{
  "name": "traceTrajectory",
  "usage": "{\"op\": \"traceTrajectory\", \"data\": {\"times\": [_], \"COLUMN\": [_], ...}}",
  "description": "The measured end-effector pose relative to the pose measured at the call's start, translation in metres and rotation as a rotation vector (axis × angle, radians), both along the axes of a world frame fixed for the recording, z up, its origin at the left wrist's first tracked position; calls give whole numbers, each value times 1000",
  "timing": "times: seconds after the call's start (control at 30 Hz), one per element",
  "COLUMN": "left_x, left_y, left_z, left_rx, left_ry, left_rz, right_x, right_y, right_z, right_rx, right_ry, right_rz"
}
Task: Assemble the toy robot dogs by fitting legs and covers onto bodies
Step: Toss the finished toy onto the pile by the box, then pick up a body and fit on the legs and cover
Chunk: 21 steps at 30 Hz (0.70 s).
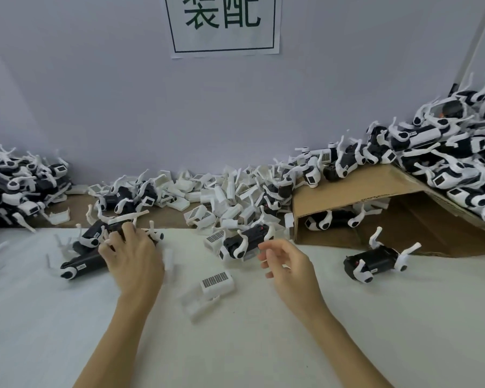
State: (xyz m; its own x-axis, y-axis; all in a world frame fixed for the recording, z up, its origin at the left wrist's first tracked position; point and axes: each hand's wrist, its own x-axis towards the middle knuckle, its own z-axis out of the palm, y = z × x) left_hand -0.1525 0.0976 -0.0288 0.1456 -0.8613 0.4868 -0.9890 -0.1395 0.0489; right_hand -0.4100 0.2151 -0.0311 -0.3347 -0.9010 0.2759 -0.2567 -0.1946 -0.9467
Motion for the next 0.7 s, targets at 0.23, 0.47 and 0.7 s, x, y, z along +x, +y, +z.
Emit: {"op": "traceTrajectory", "data": {"times": [0.23, 0.47, 0.7], "left_x": [10, -5, -13], "left_y": [4, 6, 2], "left_z": [8, 17, 16], "left_rx": [-82, -219, -389], "left_ry": [239, 419, 753], "left_rz": [-218, -454, -519], "right_x": [-2, -8, -10], "right_y": [1, 1, 2], "right_z": [-1, 3, 6], "right_rx": [23, 17, 15], "right_ry": [11, -35, -51], "right_rz": [-6, -39, -40]}}
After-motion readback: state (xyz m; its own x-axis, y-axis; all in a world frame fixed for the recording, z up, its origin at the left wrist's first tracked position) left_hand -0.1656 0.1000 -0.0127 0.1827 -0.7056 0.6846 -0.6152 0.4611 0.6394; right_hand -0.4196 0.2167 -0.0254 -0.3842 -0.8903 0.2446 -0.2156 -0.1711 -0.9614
